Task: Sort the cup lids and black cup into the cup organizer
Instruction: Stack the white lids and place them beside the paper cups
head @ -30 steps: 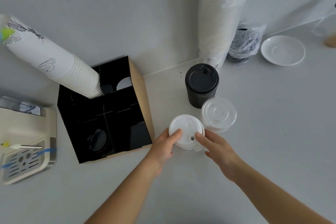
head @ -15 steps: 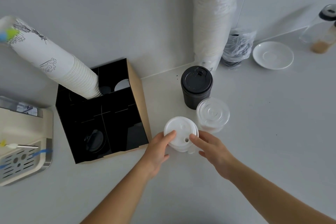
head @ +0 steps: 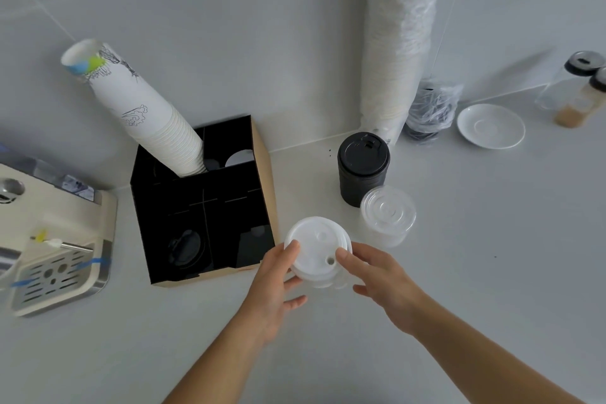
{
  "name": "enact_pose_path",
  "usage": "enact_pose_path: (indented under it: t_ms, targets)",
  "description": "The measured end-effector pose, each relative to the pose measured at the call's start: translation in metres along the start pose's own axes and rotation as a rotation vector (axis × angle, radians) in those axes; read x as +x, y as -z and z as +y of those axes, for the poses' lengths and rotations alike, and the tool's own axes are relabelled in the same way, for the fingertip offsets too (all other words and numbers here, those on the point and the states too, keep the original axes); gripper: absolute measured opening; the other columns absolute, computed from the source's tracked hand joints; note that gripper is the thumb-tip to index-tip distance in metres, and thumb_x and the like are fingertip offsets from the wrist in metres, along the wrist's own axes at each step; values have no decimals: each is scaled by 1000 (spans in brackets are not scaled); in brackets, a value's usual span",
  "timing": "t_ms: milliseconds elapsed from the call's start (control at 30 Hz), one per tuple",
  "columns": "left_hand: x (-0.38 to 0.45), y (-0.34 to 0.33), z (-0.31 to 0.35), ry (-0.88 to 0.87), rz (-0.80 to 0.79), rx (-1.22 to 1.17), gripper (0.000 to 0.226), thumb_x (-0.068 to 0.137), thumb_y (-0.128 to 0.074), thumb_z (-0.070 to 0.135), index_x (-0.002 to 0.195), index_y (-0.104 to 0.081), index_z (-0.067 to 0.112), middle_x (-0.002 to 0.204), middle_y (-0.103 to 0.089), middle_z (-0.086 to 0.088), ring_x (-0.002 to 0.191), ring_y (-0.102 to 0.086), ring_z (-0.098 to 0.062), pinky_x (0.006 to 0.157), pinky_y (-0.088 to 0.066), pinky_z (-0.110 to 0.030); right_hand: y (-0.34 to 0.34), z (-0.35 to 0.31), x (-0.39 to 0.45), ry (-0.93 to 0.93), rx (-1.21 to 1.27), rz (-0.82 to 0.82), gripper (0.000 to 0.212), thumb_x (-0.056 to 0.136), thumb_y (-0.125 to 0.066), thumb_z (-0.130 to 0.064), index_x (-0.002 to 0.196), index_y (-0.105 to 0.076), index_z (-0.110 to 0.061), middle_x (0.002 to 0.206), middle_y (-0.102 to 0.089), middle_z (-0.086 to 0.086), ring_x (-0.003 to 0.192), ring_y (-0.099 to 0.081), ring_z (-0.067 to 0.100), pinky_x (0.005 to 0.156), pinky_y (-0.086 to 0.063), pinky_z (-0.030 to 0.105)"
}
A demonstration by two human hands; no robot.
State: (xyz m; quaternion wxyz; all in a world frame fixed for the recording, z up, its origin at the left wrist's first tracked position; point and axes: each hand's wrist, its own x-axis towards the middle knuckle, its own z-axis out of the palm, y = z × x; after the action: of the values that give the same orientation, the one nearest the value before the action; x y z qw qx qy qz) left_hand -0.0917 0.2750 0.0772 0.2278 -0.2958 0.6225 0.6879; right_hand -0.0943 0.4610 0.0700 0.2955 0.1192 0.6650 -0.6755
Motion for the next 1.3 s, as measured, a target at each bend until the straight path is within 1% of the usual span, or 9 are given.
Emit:
enact_pose_path:
  t_ms: [133,300,467,600,700,1000,1133,1233,1300]
  targets:
    - [-13,14,5,18,-16,-28,57,80,-61,55,130,-51,31,129,-61,-1,116,-58,-25,104,-43,-52,-7,-20,-1,1,-58,-58,43,76,-64,-64,111,-69,-41,118,-70,-3,114,-62,20,103,-48,46]
    - [-22,34,11,-12,61,-150,37,84,-63,48,115,-60,27,119,-67,-5,111,-62,-28,99,-48,-45,-22,-44,7,-22,-185,-132,43,85,-64,-59,123,-62,-39,122,-66,-9,114,-58,13,102,-49,40]
    - [-28,59,25,-66,131,-217,34,85,-64,45,114,-63,27,116,-69,-8,110,-64,-27,96,-49,-41,-50,-73,23,35,-320,-168,57,75,-68,-62,127,-61,-41,131,-62,-8,122,-55,14,109,-43,43]
    - [-23,80,40,-76,171,-256,35,84,-67,44,114,-64,26,119,-68,-8,110,-64,-26,100,-48,-39,-74,-99,40,96,-403,-228,26,91,-67,-32,115,-63,-37,127,-65,-6,117,-58,16,103,-46,36]
    - [-19,89,50,-84,195,-296,34,83,-68,45,112,-63,28,118,-67,-5,110,-63,-25,105,-45,-41,-87,-114,50,118,-424,-246,22,92,-66,-27,110,-63,-39,122,-68,-4,113,-61,16,101,-48,34]
    - [-8,97,101,-160,153,-347,27,84,-68,46,106,-63,31,122,-65,-2,114,-60,-22,107,-43,-41,-96,-164,75,201,-399,-230,20,92,-66,-27,109,-67,-37,111,-71,-10,106,-64,9,85,-50,26]
    - [3,95,133,-233,153,-406,24,83,-69,44,103,-64,31,122,-66,2,111,-63,-19,105,-44,-39,-100,-194,87,214,-412,-151,3,92,-64,-36,92,-64,-40,102,-67,-14,98,-62,10,93,-52,36]
    - [14,87,149,-266,190,-489,40,80,-70,47,115,-61,30,126,-63,2,114,-61,-21,107,-43,-42,-104,-215,94,183,-458,-140,9,90,-60,-54,90,-57,-45,99,-59,-23,91,-58,4,95,-53,46]
    - [20,79,155,-267,191,-508,64,76,-71,52,134,-49,34,134,-57,2,121,-55,-24,109,-38,-47,-109,-227,101,162,-451,-147,25,88,-60,-59,106,-58,-42,104,-60,-20,92,-58,7,90,-54,47]
